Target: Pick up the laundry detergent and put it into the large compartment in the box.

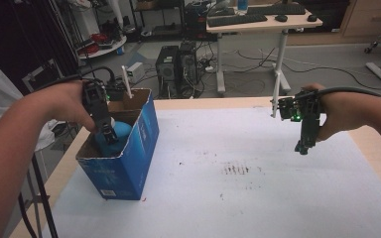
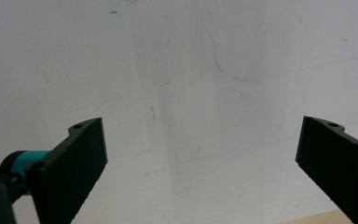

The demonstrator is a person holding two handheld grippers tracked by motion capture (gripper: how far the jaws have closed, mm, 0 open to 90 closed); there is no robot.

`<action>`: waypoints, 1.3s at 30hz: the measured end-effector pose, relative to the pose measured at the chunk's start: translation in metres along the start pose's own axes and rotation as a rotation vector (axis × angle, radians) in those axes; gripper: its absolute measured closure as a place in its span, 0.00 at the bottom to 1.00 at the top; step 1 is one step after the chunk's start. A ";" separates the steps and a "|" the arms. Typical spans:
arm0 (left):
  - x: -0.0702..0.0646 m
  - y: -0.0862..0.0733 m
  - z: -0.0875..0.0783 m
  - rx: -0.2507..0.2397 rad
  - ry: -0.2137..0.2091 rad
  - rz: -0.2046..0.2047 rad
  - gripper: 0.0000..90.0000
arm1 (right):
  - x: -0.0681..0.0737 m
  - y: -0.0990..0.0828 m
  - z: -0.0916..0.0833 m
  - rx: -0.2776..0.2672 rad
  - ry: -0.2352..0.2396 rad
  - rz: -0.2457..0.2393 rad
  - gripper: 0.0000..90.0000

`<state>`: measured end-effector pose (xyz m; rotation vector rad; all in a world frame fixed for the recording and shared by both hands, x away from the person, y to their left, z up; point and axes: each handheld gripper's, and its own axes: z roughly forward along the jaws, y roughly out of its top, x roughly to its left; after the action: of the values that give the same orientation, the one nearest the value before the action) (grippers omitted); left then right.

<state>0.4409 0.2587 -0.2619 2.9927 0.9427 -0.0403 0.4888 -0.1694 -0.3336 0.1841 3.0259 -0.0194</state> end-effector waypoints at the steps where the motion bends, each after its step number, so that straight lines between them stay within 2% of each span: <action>1: 0.000 0.000 -0.003 0.000 0.002 0.006 0.24 | 0.000 0.000 0.000 -0.001 0.000 0.001 0.01; 4: -0.001 0.000 -0.012 -0.001 0.022 -0.003 0.22 | -0.001 -0.001 0.000 0.000 -0.005 -0.005 0.01; 13: -0.006 0.002 -0.037 -0.007 0.034 0.019 0.20 | -0.002 -0.002 -0.002 -0.006 -0.004 -0.002 0.01; 15: -0.008 0.003 -0.042 -0.009 0.023 0.013 0.19 | -0.001 -0.002 -0.003 -0.006 -0.002 0.002 0.01; 19: -0.015 0.006 -0.048 -0.003 0.021 0.029 0.17 | 0.000 -0.003 -0.004 -0.009 -0.007 0.006 0.01; 27: -0.029 0.020 -0.060 -0.009 0.034 0.083 0.10 | 0.000 -0.005 -0.007 -0.011 -0.006 0.011 0.01; 31: -0.040 0.033 -0.063 -0.011 0.019 0.122 0.07 | 0.000 -0.006 -0.008 -0.012 -0.006 0.009 0.01; 34: -0.050 0.043 -0.064 -0.019 0.003 0.166 0.07 | 0.000 -0.005 -0.008 -0.012 -0.006 0.003 0.01; 37: -0.057 0.053 -0.065 -0.013 0.002 0.193 0.07 | 0.000 -0.004 -0.009 -0.015 -0.004 0.012 0.01; 39: -0.063 0.060 -0.064 -0.007 0.015 0.210 0.03 | 0.000 -0.004 -0.008 -0.015 -0.003 0.002 0.01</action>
<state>0.4255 0.1738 -0.1966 3.0709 0.6235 -0.0136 0.4875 -0.1730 -0.3256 0.1860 3.0222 0.0035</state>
